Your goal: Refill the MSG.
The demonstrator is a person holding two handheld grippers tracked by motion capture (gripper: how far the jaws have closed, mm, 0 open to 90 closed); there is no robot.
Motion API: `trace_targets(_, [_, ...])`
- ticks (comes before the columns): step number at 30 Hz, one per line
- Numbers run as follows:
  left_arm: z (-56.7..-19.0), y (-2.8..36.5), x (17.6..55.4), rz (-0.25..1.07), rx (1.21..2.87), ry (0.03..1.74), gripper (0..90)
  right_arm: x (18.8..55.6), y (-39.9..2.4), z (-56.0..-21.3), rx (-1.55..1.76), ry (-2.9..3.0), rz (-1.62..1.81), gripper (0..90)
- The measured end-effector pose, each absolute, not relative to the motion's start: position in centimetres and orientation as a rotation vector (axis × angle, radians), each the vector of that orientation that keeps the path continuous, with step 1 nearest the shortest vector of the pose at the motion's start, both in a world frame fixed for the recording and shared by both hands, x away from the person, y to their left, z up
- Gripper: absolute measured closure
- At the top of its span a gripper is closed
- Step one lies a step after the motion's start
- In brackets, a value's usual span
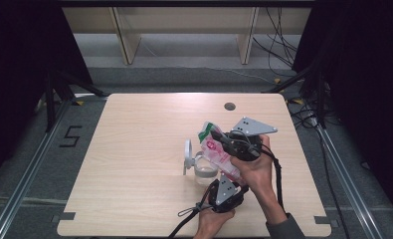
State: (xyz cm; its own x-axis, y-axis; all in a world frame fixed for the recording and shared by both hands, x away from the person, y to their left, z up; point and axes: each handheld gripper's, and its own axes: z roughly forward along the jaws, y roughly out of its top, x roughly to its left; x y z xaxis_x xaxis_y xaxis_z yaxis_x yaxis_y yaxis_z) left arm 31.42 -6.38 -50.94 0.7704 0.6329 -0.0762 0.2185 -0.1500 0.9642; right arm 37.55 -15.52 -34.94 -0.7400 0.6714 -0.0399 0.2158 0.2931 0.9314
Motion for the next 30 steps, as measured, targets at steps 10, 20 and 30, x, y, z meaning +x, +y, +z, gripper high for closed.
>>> trace_targets(10, [-50.9,-6.8,31.6,0.401,1.717,0.662,74.1,37.8,-15.0,-35.1,0.788,2.145,1.4,90.0])
trace_targets(20, [-51.1,-7.0,31.7,0.393,1.72,0.663,74.1,38.3,-14.7,-35.6,0.788,2.162,1.369,90.0])
trace_targets(30, [-51.1,-6.9,31.8,0.402,1.72,0.661,74.1,38.6,-14.5,-35.6,0.783,2.156,1.36,90.0])
